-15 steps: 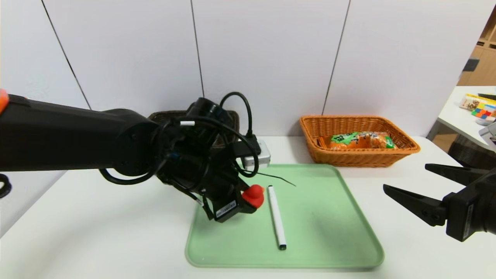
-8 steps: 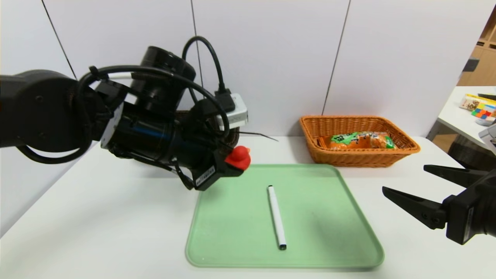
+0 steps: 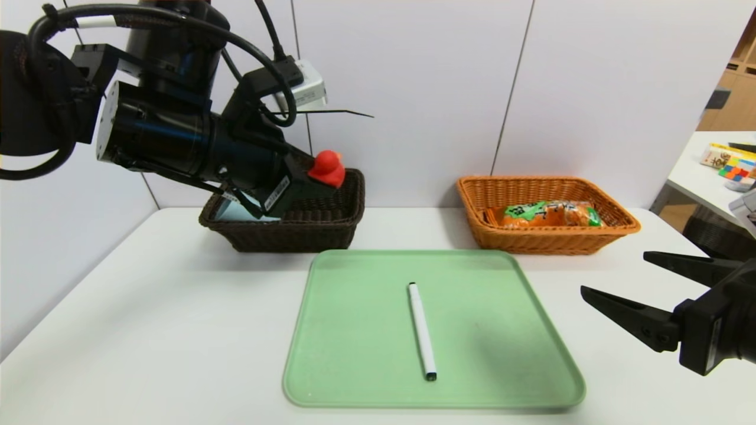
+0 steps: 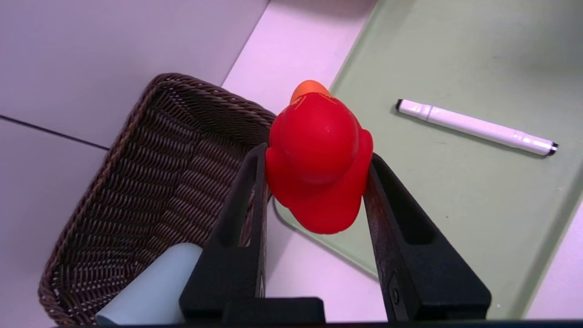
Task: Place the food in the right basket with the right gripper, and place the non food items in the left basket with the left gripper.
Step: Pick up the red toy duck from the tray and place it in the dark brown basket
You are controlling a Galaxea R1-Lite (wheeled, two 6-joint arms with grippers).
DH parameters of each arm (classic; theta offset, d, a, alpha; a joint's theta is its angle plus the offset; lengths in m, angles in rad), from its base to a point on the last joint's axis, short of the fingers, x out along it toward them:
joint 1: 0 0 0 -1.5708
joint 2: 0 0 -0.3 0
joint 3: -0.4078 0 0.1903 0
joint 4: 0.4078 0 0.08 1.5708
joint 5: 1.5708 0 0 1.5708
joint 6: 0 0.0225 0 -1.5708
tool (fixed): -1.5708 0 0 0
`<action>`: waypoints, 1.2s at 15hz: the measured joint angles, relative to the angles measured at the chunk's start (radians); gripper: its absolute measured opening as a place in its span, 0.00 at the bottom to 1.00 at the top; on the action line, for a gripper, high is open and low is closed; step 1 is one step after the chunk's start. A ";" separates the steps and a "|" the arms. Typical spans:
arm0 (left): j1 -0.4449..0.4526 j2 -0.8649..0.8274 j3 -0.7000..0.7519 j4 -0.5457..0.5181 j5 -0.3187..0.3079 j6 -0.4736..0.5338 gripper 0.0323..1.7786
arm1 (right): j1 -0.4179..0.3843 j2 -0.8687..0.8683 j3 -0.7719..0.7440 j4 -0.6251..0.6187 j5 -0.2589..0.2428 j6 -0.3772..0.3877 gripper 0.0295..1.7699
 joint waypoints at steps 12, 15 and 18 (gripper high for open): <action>0.136 0.235 -0.359 0.204 0.018 0.131 0.35 | 0.001 -0.029 0.030 0.002 0.006 0.005 0.96; 0.146 0.286 -0.370 0.186 0.020 0.206 0.35 | 0.001 -0.033 0.034 0.001 0.006 0.006 0.96; 0.149 0.330 -0.371 0.177 0.020 0.265 0.34 | 0.001 -0.034 0.036 0.001 0.006 0.006 0.96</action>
